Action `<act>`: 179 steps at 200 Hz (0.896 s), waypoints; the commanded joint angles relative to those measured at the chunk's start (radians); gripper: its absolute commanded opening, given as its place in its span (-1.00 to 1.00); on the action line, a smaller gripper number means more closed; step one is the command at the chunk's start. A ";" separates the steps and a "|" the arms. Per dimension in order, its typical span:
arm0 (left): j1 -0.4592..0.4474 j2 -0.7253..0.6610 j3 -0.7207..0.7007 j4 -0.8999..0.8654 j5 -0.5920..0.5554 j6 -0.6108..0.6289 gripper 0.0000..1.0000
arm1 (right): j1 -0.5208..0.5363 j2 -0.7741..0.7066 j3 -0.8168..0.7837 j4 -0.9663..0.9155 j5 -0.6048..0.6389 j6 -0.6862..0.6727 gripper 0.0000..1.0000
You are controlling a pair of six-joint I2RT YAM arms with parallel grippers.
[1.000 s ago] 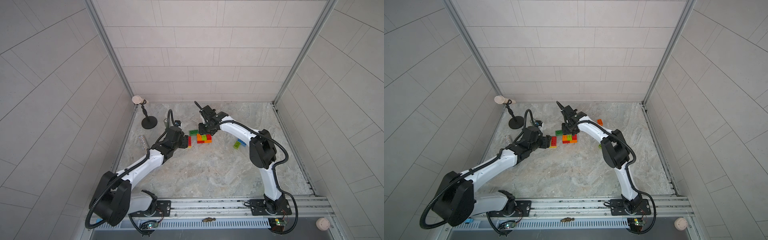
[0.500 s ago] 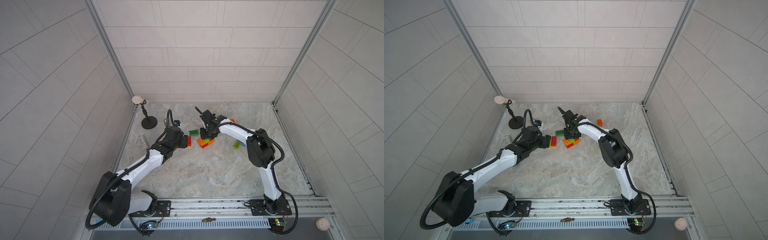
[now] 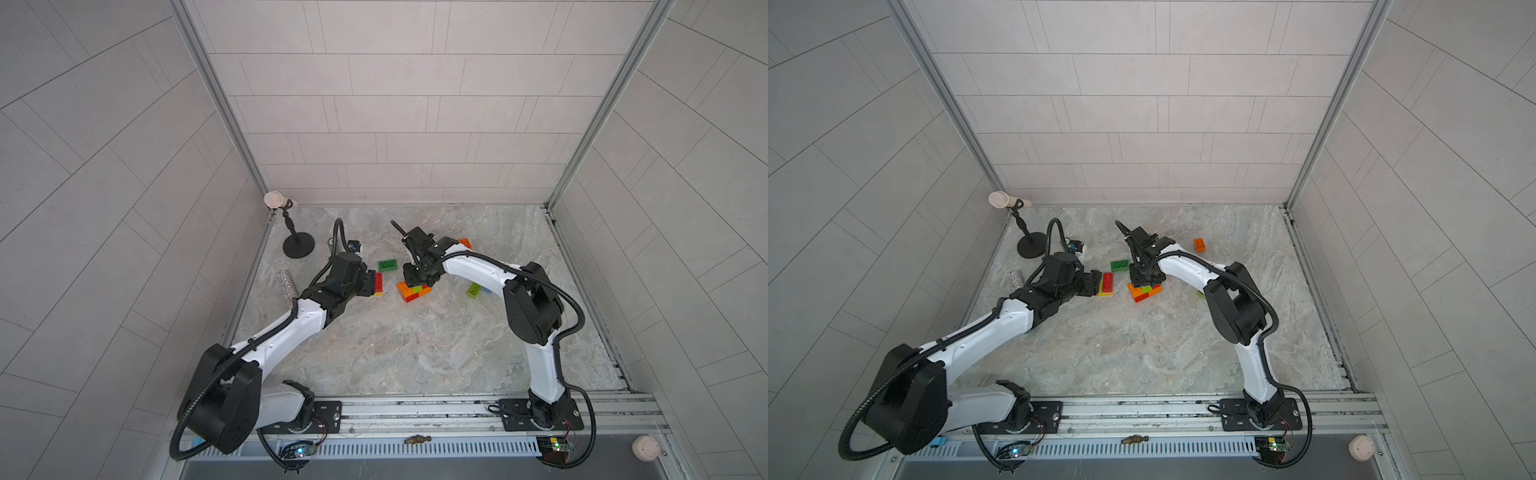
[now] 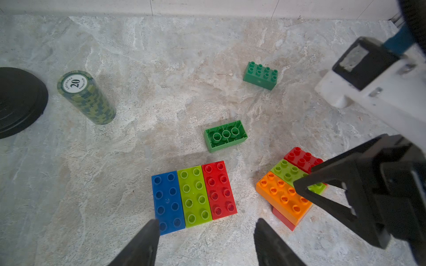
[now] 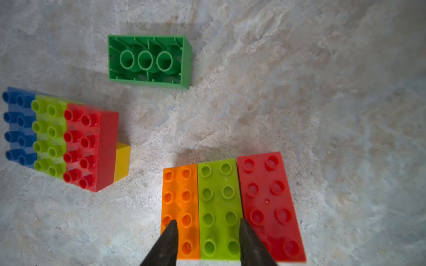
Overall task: Assemble a rectangle with lego
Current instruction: Adjust the lego brick at the center of the board.
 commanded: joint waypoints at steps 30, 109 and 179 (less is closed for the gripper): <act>-0.011 -0.021 -0.007 0.014 0.029 -0.020 0.40 | 0.009 -0.103 -0.100 0.023 0.030 0.011 -0.09; -0.059 0.006 0.000 0.010 0.047 -0.047 0.41 | 0.009 -0.137 -0.216 0.076 0.032 0.051 -0.18; -0.197 0.111 0.036 0.024 0.055 -0.107 0.40 | -0.078 -0.221 -0.193 0.041 -0.031 0.044 -0.08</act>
